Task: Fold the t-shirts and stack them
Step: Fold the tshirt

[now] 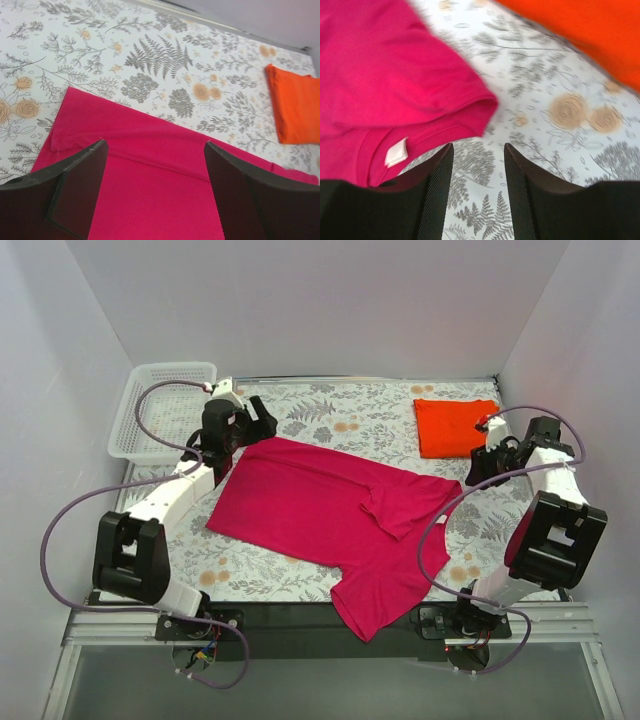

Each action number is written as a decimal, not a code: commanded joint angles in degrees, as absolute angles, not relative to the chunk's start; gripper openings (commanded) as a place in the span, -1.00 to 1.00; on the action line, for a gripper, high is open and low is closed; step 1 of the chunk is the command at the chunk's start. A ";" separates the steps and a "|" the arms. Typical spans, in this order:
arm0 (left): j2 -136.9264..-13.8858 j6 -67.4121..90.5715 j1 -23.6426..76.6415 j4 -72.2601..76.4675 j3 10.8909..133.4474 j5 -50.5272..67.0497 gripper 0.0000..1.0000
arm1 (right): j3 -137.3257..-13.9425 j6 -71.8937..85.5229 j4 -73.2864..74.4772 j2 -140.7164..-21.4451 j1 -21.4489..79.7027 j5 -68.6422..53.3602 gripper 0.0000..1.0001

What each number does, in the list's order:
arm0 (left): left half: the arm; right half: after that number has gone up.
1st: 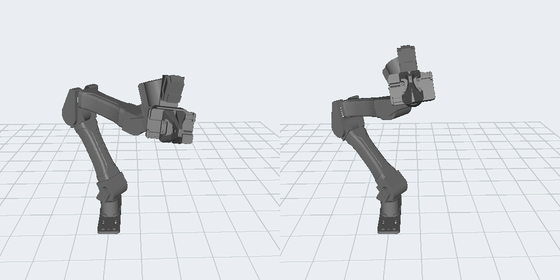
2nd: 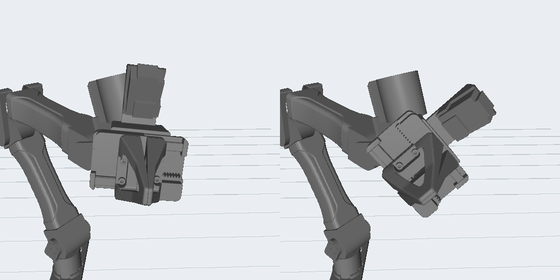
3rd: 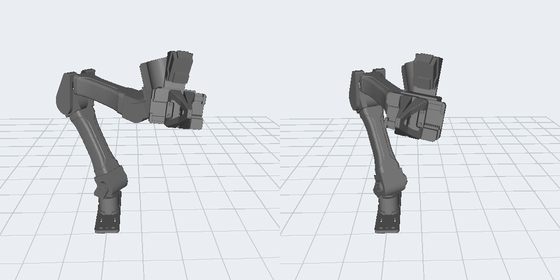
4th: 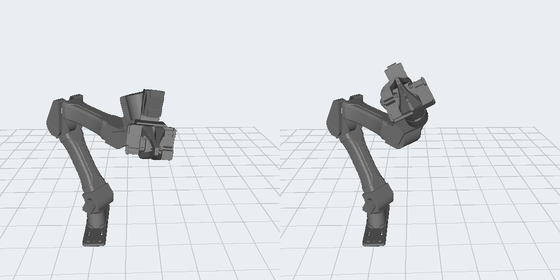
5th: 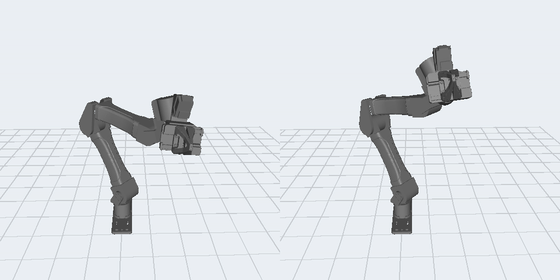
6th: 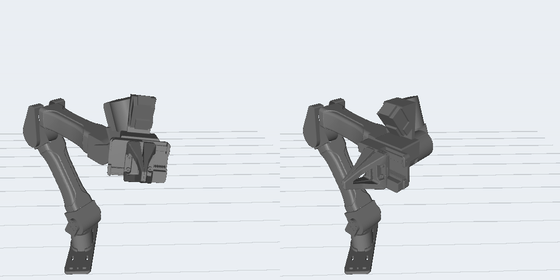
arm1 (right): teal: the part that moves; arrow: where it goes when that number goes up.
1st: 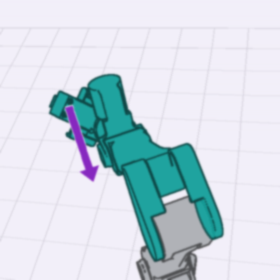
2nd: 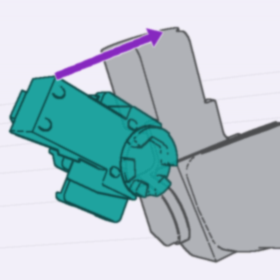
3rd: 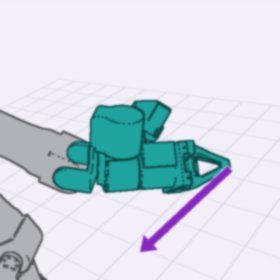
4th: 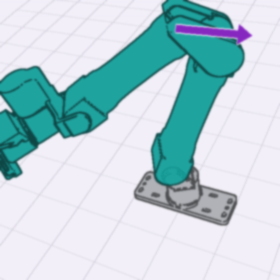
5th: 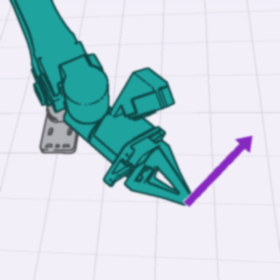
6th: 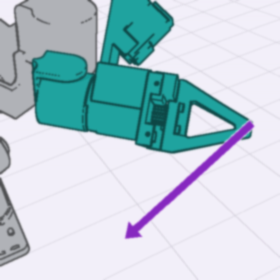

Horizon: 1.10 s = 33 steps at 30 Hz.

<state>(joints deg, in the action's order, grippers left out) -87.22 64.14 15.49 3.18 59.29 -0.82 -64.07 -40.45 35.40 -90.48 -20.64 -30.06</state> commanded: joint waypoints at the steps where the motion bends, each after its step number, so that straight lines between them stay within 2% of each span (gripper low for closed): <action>1: -80.26 60.13 14.94 2.64 57.48 3.60 0.46 | -66.01 -59.70 51.72 -87.98 -19.43 -43.30 -0.10; 2: -78.59 59.60 14.85 2.20 56.87 3.52 0.48 | -65.57 -71.34 60.73 -87.28 -16.73 -48.38 -0.07; 4: -73.23 58.28 14.33 0.53 54.25 3.43 0.60 | -62.50 -85.61 67.38 -86.31 -12.50 -52.19 -0.06; 7: -65.67 58.01 13.63 -3.24 49.42 1.94 0.71 | -55.65 -91.56 69.17 -82.63 -0.21 -53.08 -0.04; 8: -63.48 58.36 13.54 -4.21 48.00 1.59 0.71 | -54.68 -91.41 68.39 -81.14 6.44 -53.87 -0.02; 12: -54.16 65.81 12.66 -13.58 42.72 -6.30 0.80 | -53.18 -84.48 61.03 -78.93 18.52 -54.50 0.00; 15: -48.18 76.61 12.04 -23.42 40.26 -10.19 0.86 | -51.42 -75.61 55.22 -76.21 28.54 -49.15 0.00; 17: -45.88 85.93 11.87 -28.71 39.55 -12.83 0.84 | -49.23 -69.89 49.76 -73.58 35.99 -42.91 0.00; 19: -45.97 92.87 11.87 -37.24 38.68 -14.50 0.75 | -47.99 -66.29 46.60 -71.99 39.80 -38.26 0.01; 24: -54.21 105.81 11.69 -47.45 36.04 -15.64 0.61 | -44.04 -63.29 44.13 -69.08 46.22 -35.34 0.01; 30: -59.23 111.25 8.71 -42.99 34.37 -18.19 0.51 | -40.78 -60.47 41.84 -67.15 50.10 -32.08 0.01; 33: -61.60 112.58 7.48 -40.18 33.49 -18.90 0.35 | -40.69 -60.12 42.10 -66.45 50.10 -31.38 0.01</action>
